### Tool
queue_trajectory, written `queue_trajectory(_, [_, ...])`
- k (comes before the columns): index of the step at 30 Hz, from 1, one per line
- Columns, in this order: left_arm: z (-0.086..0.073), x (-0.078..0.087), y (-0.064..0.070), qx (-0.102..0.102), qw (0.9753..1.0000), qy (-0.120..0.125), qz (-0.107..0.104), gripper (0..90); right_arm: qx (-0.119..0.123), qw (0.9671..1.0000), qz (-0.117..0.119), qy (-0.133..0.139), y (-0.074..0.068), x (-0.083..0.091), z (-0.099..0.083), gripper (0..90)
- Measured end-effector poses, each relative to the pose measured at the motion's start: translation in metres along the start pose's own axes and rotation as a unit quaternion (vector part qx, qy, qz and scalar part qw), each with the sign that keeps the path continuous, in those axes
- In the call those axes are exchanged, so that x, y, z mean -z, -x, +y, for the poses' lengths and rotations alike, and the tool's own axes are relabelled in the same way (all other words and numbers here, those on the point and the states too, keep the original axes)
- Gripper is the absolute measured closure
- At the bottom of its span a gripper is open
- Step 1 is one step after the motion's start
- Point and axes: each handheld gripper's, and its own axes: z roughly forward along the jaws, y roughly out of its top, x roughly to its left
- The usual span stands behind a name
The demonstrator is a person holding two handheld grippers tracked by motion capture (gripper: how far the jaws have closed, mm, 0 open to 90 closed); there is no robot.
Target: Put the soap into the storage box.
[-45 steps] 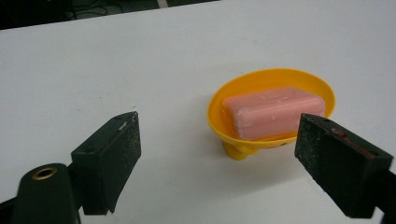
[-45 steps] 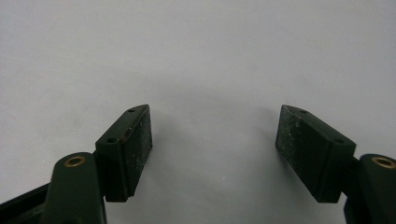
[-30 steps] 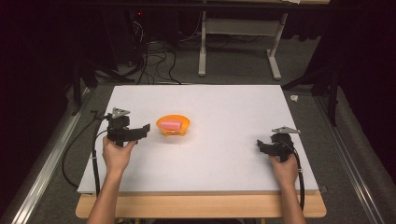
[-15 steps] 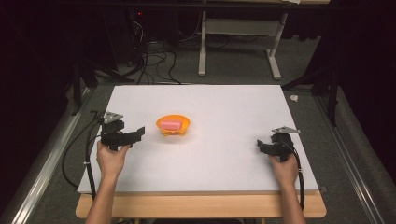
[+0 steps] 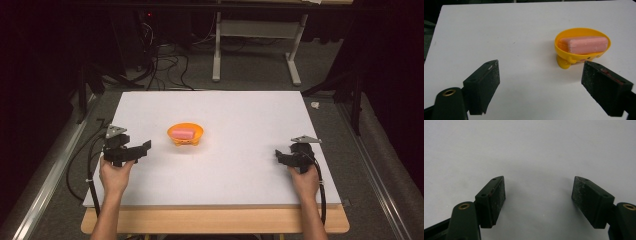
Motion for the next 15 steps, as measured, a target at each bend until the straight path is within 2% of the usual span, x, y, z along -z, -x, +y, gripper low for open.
queue_trajectory(2, [-0.002, 0.0, -0.001, 0.002, 1.0, -0.002, -0.004, 15.9, 0.001, 1.0, 0.0, 0.0, 0.0, 0.0, 0.0, 27.6])
queue_trajectory(5, [-0.005, -0.001, -0.001, -0.001, 1.0, -0.004, 0.001, 16.1, 0.001, 1.0, 0.0, 0.0, 0.0, 0.0, 0.0, 27.6])
queue_trajectory(15, [-0.014, 0.003, -0.005, 0.0, 0.9999, 0.006, 0.008, 17.8, 0.0, 1.0, 0.0, 0.0, 0.0, 0.0, 0.0, 27.6])
